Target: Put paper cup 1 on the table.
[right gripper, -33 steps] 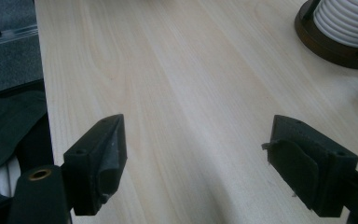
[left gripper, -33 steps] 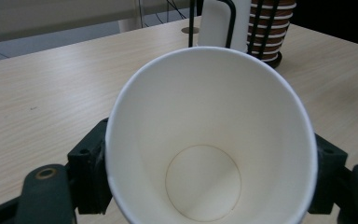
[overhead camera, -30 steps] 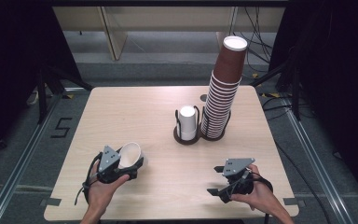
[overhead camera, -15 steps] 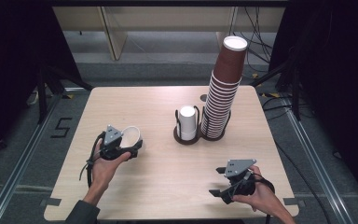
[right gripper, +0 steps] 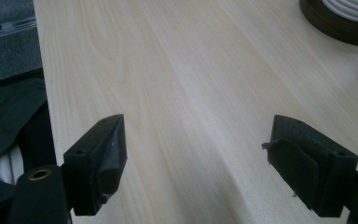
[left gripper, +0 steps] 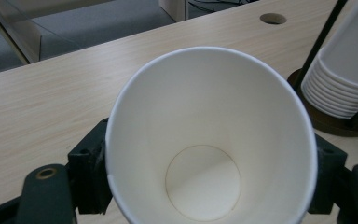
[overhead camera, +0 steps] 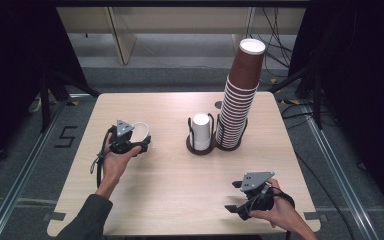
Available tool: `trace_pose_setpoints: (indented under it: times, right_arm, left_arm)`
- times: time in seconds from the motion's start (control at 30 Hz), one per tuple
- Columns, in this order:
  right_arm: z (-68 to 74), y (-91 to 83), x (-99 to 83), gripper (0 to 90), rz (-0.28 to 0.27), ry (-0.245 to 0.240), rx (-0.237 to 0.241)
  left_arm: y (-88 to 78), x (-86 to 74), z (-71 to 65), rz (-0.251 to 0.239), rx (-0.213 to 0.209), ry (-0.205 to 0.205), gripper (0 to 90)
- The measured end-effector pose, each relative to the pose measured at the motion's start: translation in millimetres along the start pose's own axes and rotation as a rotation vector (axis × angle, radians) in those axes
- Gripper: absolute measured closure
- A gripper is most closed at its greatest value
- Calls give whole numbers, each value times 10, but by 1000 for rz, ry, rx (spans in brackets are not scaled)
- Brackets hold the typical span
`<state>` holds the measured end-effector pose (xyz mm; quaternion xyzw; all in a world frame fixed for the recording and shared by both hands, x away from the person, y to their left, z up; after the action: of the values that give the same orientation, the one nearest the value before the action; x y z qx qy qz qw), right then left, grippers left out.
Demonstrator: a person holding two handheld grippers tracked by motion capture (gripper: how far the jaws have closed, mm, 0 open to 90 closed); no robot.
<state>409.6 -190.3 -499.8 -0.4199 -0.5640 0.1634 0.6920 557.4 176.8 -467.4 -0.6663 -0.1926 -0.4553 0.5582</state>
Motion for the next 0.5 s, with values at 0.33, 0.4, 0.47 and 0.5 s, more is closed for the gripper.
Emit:
trace_pose_setpoints:
  times: [0.33,0.4,0.47,0.5]
  right_arm:
    - [-3,8,-12,198,-1,-8,10]
    - [-7,10,-9,197,-5,-18,13]
    - [7,11,-12,197,-1,-11,16]
    - [-6,18,-9,197,-3,-26,10]
  left_arm:
    - [266,-32,125,39,37,-10,224]
    - [285,-28,128,39,34,-14,223]
    - [317,-22,133,43,40,-12,222]
    - [355,-26,137,51,44,4,220]
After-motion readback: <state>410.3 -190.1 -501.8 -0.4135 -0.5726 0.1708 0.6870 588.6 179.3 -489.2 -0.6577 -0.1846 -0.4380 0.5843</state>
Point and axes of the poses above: each handheld gripper's, and its own axes: y roughly forward along the jaws, x roughly out of its top, z roughly to its left, the point moved 5 cm from there along y, roughly forward along the jaws, and after that the axes turned 4 degrees about z, right-handed, at the moved point
